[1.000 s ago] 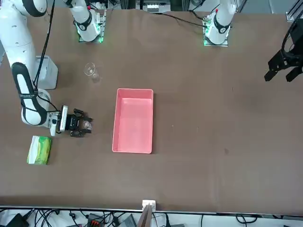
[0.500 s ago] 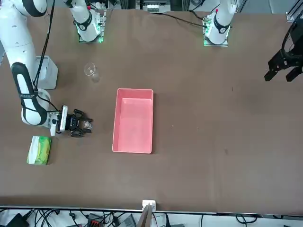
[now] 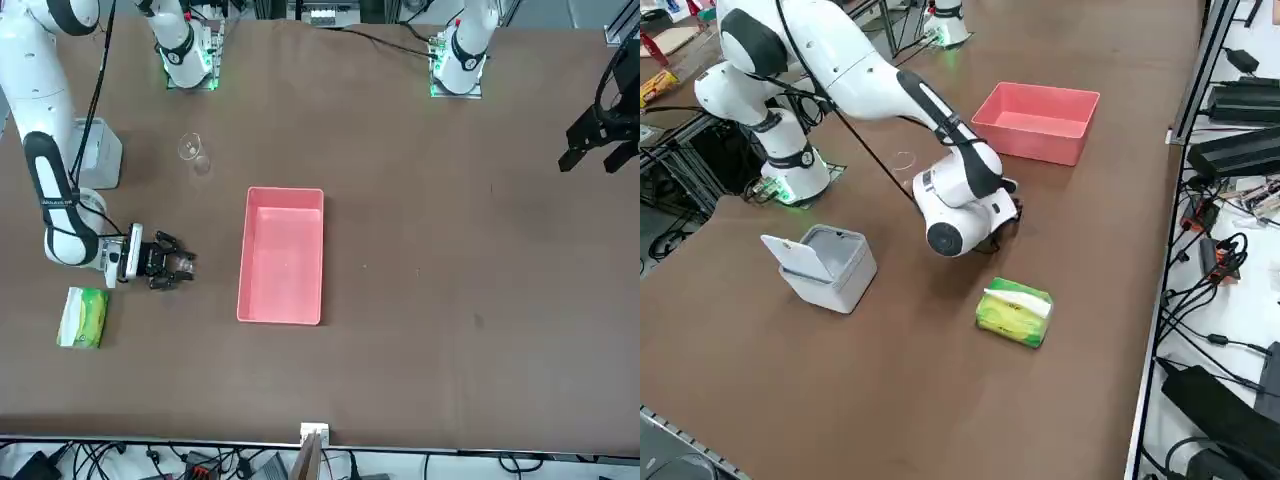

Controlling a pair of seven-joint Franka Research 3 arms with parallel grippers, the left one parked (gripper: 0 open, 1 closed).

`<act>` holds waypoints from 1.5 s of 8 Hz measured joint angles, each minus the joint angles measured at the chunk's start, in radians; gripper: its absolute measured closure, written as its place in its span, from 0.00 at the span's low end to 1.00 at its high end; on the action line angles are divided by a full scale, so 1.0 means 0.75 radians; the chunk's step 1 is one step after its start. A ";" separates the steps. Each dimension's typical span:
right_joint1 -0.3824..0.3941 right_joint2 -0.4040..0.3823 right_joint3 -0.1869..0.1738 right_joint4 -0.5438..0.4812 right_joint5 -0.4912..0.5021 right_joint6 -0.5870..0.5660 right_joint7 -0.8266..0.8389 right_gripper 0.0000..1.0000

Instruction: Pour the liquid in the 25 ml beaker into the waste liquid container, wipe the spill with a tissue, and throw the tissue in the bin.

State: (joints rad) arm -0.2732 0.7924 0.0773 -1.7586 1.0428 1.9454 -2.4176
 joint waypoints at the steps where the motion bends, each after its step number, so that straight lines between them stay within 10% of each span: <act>1: 0.000 0.000 0.000 0.004 0.000 0.003 0.000 0.53; 12: 0.163 -0.308 0.004 -0.133 0.004 0.298 0.176 0.53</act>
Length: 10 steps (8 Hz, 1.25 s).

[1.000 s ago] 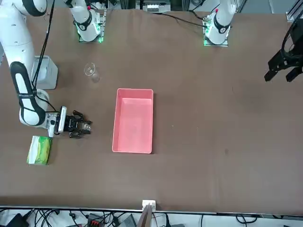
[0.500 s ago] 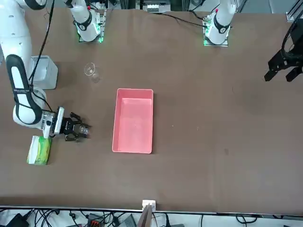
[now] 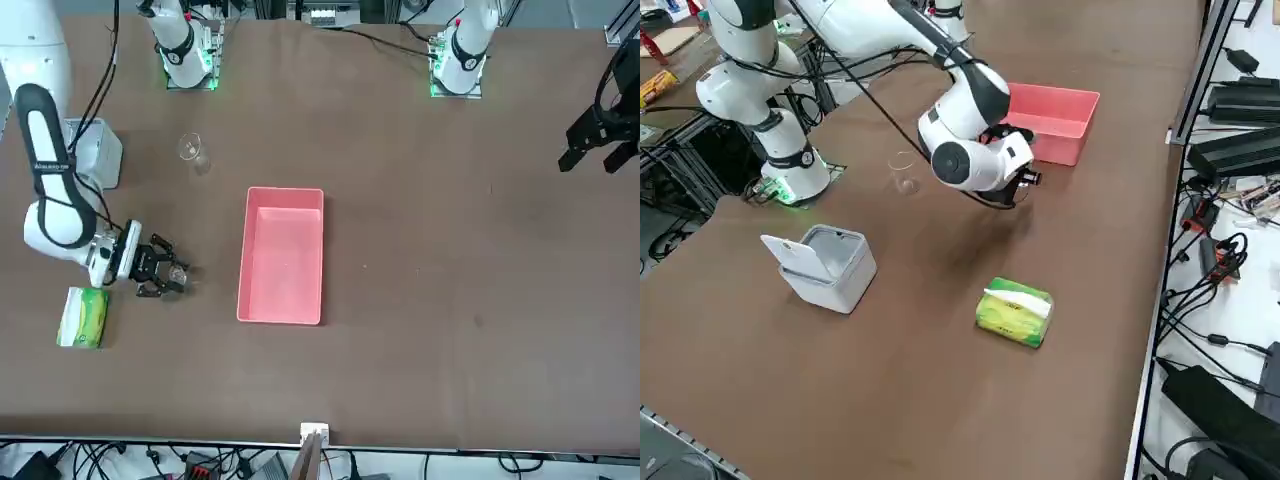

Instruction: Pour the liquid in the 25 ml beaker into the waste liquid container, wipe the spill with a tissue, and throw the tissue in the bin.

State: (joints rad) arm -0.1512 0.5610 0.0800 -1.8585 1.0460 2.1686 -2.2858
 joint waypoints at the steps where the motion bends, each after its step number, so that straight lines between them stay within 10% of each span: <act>1: 0.028 -0.009 0.000 -0.009 0.000 0.036 0.026 0.53; 10: 0.212 -0.121 -0.044 0.003 -0.195 0.160 0.291 0.53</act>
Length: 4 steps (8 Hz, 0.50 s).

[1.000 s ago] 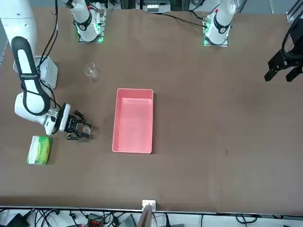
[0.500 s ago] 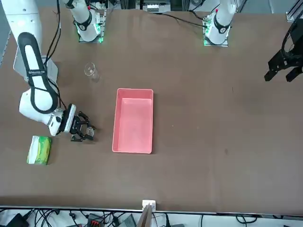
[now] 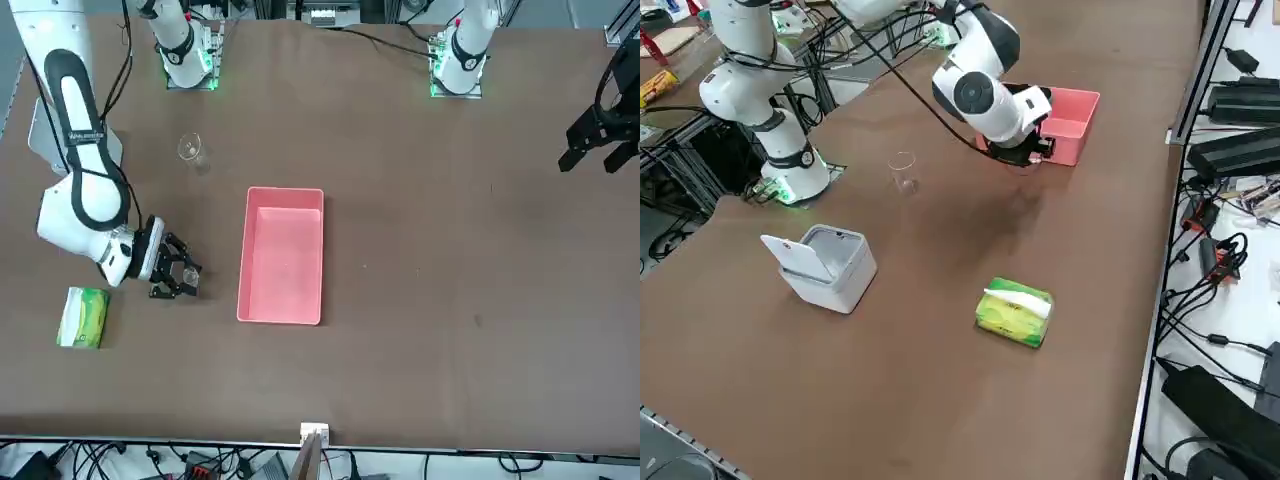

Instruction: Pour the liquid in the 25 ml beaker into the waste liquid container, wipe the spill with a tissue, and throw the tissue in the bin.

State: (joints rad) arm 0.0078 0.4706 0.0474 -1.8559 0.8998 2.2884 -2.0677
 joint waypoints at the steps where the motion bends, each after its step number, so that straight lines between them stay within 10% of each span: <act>1: 0.009 -0.005 -0.001 0.000 -0.035 0.000 0.038 0.53; 4: 0.080 -0.015 -0.012 0.001 -0.187 0.002 0.237 0.53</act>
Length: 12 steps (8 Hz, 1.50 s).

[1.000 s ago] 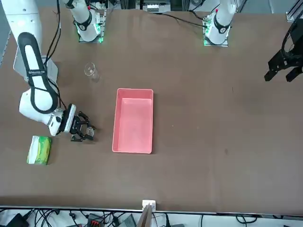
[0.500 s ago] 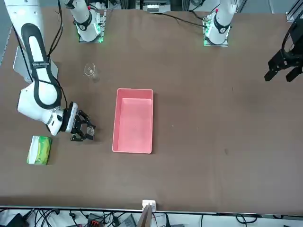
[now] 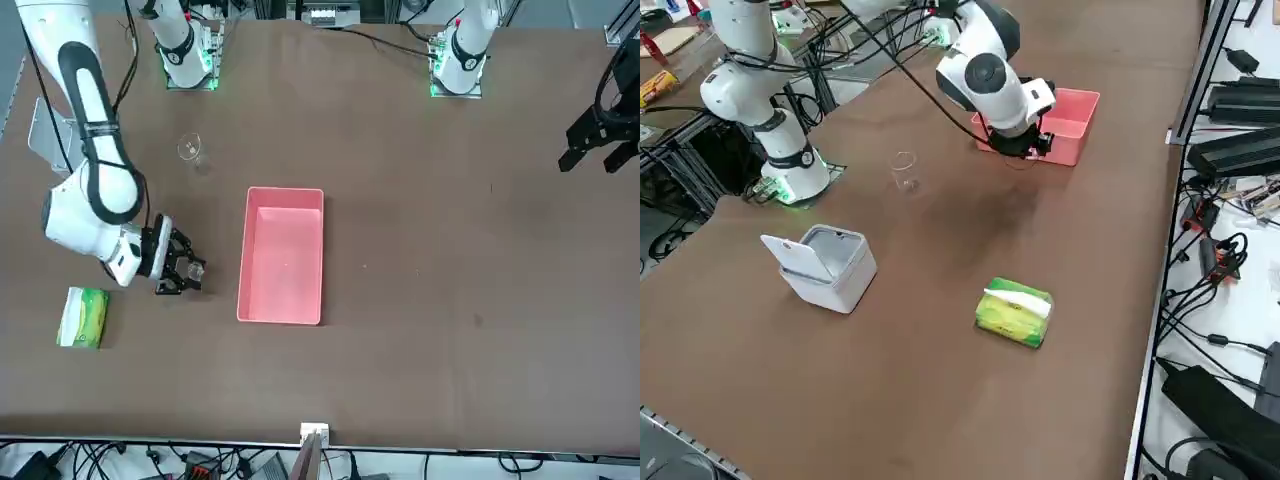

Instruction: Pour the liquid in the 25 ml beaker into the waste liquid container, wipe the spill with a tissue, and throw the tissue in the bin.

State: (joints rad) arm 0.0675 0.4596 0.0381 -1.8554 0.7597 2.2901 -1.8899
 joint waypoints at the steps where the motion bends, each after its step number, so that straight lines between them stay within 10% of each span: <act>1: 0.024 -0.008 -0.001 0.000 -0.048 0.002 0.076 0.53; 4: 0.105 -0.032 -0.023 0.002 -0.106 0.003 0.238 0.53; 9: 0.358 -0.034 -0.241 0.059 -0.258 -0.055 0.462 0.53; 12: 0.417 -0.033 -0.250 0.113 -0.364 -0.088 0.659 0.53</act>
State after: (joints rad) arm 0.3803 0.4345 -0.1497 -1.7706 0.4871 2.2244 -1.3954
